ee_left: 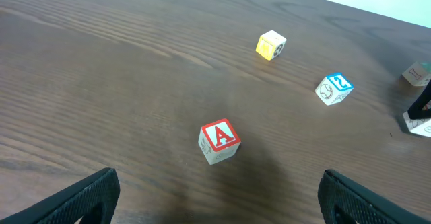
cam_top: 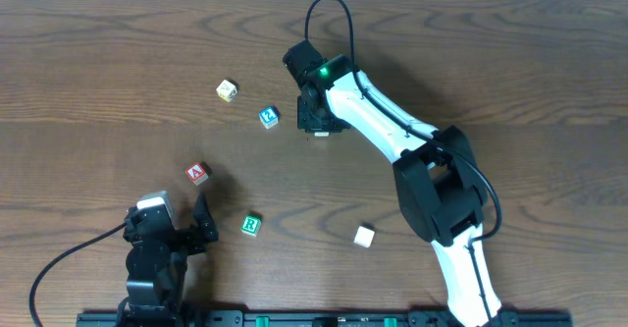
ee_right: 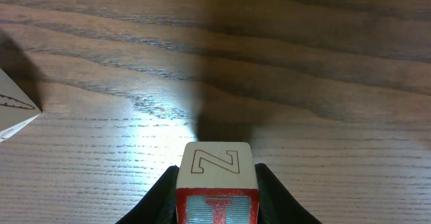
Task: Spell out Ai2
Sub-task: 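Carry the red 'I' block left and set it down mid-table, then grasp the blue '2' block with the right gripper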
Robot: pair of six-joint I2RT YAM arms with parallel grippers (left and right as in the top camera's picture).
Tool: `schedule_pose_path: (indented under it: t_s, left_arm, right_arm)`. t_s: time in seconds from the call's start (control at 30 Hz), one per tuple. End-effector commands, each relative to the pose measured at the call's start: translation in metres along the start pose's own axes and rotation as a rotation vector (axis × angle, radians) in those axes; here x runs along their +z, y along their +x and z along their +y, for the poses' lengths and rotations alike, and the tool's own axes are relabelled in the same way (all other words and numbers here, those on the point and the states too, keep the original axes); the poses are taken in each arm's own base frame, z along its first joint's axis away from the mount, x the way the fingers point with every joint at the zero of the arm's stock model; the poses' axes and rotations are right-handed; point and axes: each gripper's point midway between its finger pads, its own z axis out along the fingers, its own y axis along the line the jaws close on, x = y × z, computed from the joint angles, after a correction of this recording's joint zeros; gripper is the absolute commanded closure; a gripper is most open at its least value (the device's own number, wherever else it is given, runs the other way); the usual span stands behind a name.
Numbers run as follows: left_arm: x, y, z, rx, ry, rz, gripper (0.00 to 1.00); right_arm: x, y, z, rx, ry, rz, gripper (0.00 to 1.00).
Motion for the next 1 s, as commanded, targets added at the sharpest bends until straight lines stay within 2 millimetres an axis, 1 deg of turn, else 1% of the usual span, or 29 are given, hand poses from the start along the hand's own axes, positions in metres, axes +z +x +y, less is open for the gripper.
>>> schedule_pose_path:
  t_s: [0.0, 0.17, 0.23, 0.27, 0.37, 0.63, 0.67, 0.73, 0.77, 0.83, 0.9, 0.93, 0.97]
  left_arm:
    - [0.003, 0.006, 0.003, 0.019, -0.01, 0.01, 0.04]
    - [0.003, 0.006, 0.003, 0.019, -0.01, 0.01, 0.05]
    - [0.003, 0.006, 0.003, 0.019, -0.01, 0.01, 0.04]
    - [0.003, 0.006, 0.003, 0.019, -0.01, 0.01, 0.05]
    - [0.003, 0.006, 0.003, 0.019, -0.01, 0.01, 0.05]
    - [0.003, 0.006, 0.003, 0.019, -0.01, 0.01, 0.05]
    - [0.003, 0.006, 0.003, 0.019, -0.01, 0.01, 0.05]
    - [0.003, 0.006, 0.003, 0.019, -0.01, 0.01, 0.05]
    - [0.003, 0.006, 0.003, 0.019, -0.01, 0.01, 0.05]
    - [0.003, 0.006, 0.003, 0.019, -0.01, 0.01, 0.05]
    - [0.003, 0.006, 0.003, 0.019, -0.01, 0.01, 0.05]
    - [0.003, 0.006, 0.003, 0.019, -0.01, 0.01, 0.05]
    - [0.003, 0.006, 0.003, 0.019, -0.01, 0.01, 0.05]
  right_arm:
    - [0.009, 0.004, 0.004, -0.022, 0.008, 0.014, 0.76]
    - [0.009, 0.002, 0.003, -0.022, 0.015, 0.002, 0.75]
    - [0.009, 0.001, 0.001, -0.022, 0.022, -0.003, 0.71]
    - [0.009, 0.0, 0.001, -0.021, 0.028, -0.006, 0.66]
    - [0.009, -0.001, 0.0, -0.022, 0.033, -0.011, 0.61]
    - [0.009, -0.003, -0.003, -0.022, 0.048, -0.026, 0.59]
    - [0.008, -0.007, -0.005, -0.022, 0.062, -0.041, 0.59]
    - [0.005, -0.018, -0.009, -0.041, 0.088, -0.087, 0.54]
    - [0.0, -0.026, -0.009, -0.059, 0.089, -0.11, 0.51]
    - [-0.013, -0.041, -0.003, -0.118, 0.068, -0.151, 0.48]
    - [-0.033, -0.06, 0.011, -0.226, 0.028, -0.213, 0.44]
    - [-0.043, -0.069, 0.022, -0.304, -0.005, -0.246, 0.41]
    - [-0.053, -0.076, 0.035, -0.394, -0.049, -0.276, 0.35]
